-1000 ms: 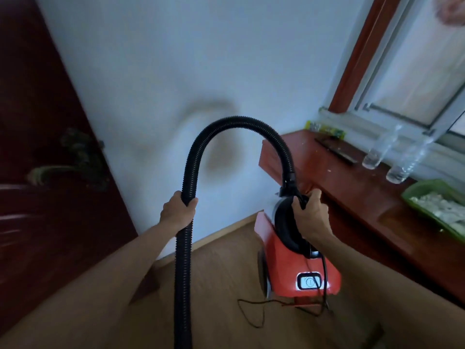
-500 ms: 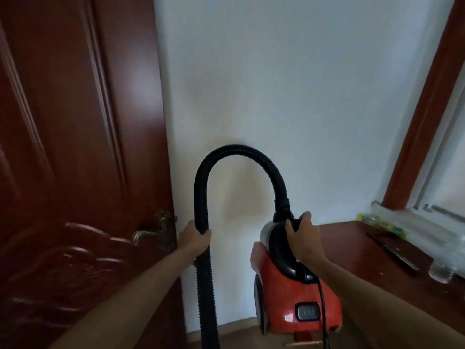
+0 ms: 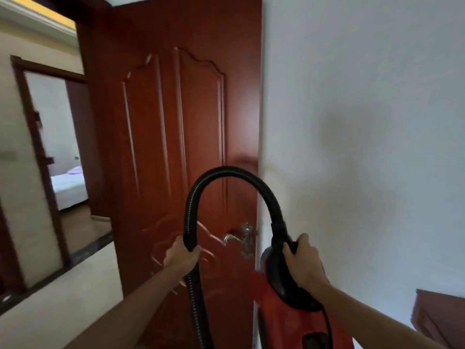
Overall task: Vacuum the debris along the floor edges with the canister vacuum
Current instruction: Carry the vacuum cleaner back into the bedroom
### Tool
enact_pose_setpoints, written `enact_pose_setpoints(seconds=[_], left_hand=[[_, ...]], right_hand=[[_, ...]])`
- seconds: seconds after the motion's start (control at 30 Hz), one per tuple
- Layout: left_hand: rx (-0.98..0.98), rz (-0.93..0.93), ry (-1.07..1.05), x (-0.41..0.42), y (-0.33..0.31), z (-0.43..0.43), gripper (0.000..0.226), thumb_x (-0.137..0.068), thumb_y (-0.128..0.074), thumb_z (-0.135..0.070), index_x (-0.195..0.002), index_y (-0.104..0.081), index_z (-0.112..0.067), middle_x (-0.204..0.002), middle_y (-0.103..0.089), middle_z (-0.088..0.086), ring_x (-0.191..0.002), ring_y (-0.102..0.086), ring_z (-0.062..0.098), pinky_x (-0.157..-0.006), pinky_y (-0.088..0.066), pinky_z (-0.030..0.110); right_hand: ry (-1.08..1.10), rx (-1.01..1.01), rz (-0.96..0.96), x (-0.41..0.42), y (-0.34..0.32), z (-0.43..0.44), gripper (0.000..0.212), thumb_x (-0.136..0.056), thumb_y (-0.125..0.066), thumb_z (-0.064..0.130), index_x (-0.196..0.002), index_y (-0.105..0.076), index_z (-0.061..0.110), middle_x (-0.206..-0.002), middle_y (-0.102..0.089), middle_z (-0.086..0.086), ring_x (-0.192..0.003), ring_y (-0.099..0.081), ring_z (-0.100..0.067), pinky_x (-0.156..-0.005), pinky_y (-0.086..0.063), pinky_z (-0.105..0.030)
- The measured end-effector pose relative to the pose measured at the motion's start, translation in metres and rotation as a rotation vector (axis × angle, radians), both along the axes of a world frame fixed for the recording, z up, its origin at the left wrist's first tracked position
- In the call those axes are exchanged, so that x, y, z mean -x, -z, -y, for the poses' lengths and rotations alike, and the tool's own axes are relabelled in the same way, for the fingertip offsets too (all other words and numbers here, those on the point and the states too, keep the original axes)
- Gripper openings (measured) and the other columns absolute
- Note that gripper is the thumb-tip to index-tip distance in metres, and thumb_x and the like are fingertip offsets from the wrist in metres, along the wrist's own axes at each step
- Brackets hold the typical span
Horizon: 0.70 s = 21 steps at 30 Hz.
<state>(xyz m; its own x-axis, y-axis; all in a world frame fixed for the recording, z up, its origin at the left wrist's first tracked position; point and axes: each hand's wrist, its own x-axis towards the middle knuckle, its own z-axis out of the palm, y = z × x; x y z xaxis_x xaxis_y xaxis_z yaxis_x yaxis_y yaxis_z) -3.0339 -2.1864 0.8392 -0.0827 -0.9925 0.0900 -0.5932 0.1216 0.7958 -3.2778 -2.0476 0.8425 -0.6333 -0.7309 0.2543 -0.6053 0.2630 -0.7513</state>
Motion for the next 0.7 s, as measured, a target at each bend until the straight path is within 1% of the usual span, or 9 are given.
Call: enact_pose_setpoints(seconds=[0.07, 0.1, 0.17, 0.3, 0.43, 0.5, 0.57, 0.63, 0.7], left_hand=[[0.016, 0.002, -0.078, -0.040, -0.003, -0.007, 0.043, -0.095, -0.062, -0.028, -0.133, -0.047, -0.012, -0.089, -0.054, -0.004, -0.074, -0.055, 0.014, -0.058, -0.045, 0.025], [0.022, 0.000, -0.108, -0.061, -0.006, -0.013, 0.043, -0.095, -0.062, -0.028, -0.132, -0.047, -0.013, -0.089, -0.055, -0.003, -0.074, -0.056, 0.014, -0.058, -0.046, 0.026], [0.022, 0.003, -0.175, -0.103, -0.011, -0.027, 0.043, -0.094, -0.062, -0.030, -0.131, -0.048, -0.015, -0.097, -0.060, 0.002, -0.082, -0.061, 0.021, -0.068, -0.051, 0.032], [0.035, 0.039, -0.310, -0.190, -0.021, -0.069, 0.043, -0.095, -0.060, -0.028, -0.133, -0.045, -0.013, -0.102, -0.058, 0.005, -0.087, -0.057, 0.022, -0.075, -0.050, 0.033], [0.053, 0.050, -0.455, -0.281, -0.034, -0.120, 0.052, -0.095, -0.060, -0.029, -0.141, -0.042, -0.012, -0.121, -0.060, 0.014, -0.098, -0.060, 0.028, -0.081, -0.052, 0.036], [0.067, 0.043, -0.517, -0.328, -0.041, -0.146, 0.052, -0.094, -0.061, -0.030, -0.139, -0.043, -0.012, -0.119, -0.060, 0.012, -0.099, -0.061, 0.028, -0.079, -0.054, 0.035], [0.082, 0.028, -0.569, -0.375, -0.046, -0.175, 0.049, -0.093, -0.063, -0.030, -0.135, -0.046, -0.011, -0.111, -0.059, 0.007, -0.090, -0.058, 0.023, -0.072, -0.055, 0.033], [0.090, 0.008, -0.609, -0.419, -0.048, -0.205, 0.048, -0.093, -0.064, -0.028, -0.133, -0.046, -0.008, -0.110, -0.060, 0.008, -0.090, -0.058, 0.023, -0.078, -0.055, 0.037], [0.103, -0.021, -0.648, -0.463, -0.050, -0.239, 0.047, -0.093, -0.063, -0.025, -0.133, -0.046, -0.006, -0.107, -0.059, 0.008, -0.090, -0.057, 0.024, -0.076, -0.051, 0.035]], right_hand=[[-0.070, 0.003, -0.008, -0.028, -0.006, 0.009, 0.026, -0.100, -0.051, 0.033, -0.095, -0.039, 0.010, -0.079, -0.054, -0.005, -0.063, -0.056, -0.018, -0.048, -0.040, -0.027], [-0.100, 0.019, -0.020, -0.042, -0.007, 0.014, 0.026, -0.100, -0.051, 0.034, -0.095, -0.039, 0.010, -0.081, -0.054, -0.006, -0.068, -0.058, -0.023, -0.054, -0.045, -0.032], [-0.169, 0.042, -0.037, -0.075, -0.013, 0.023, 0.025, -0.099, -0.052, 0.033, -0.096, -0.040, 0.011, -0.083, -0.057, -0.009, -0.073, -0.062, -0.030, -0.061, -0.054, -0.041], [-0.328, 0.051, -0.052, -0.150, -0.021, 0.033, 0.026, -0.098, -0.053, 0.033, -0.100, -0.040, 0.011, -0.087, -0.061, -0.016, -0.072, -0.066, -0.036, -0.059, -0.058, -0.051], [-0.488, 0.061, -0.038, -0.237, -0.034, 0.027, 0.024, -0.101, -0.051, 0.031, -0.106, -0.039, 0.011, -0.083, -0.057, -0.005, -0.063, -0.062, -0.020, -0.040, -0.053, -0.035], [-0.550, 0.062, -0.024, -0.284, -0.040, 0.018, 0.023, -0.100, -0.051, 0.032, -0.101, -0.039, 0.012, -0.086, -0.058, -0.007, -0.064, -0.063, -0.022, -0.037, -0.052, -0.032], [-0.601, 0.071, -0.031, -0.332, -0.044, 0.006, 0.023, -0.100, -0.051, 0.033, -0.100, -0.040, 0.013, -0.088, -0.059, -0.010, -0.068, -0.064, -0.026, -0.036, -0.051, -0.030], [-0.638, 0.070, -0.039, -0.381, -0.047, -0.011, 0.023, -0.100, -0.051, 0.033, -0.100, -0.041, 0.012, -0.088, -0.056, -0.009, -0.071, -0.064, -0.028, -0.036, -0.050, -0.031], [-0.681, 0.072, -0.036, -0.431, -0.051, -0.031, 0.024, -0.100, -0.051, 0.033, -0.100, -0.041, 0.011, -0.089, -0.055, -0.009, -0.071, -0.064, -0.031, -0.034, -0.047, -0.029]])
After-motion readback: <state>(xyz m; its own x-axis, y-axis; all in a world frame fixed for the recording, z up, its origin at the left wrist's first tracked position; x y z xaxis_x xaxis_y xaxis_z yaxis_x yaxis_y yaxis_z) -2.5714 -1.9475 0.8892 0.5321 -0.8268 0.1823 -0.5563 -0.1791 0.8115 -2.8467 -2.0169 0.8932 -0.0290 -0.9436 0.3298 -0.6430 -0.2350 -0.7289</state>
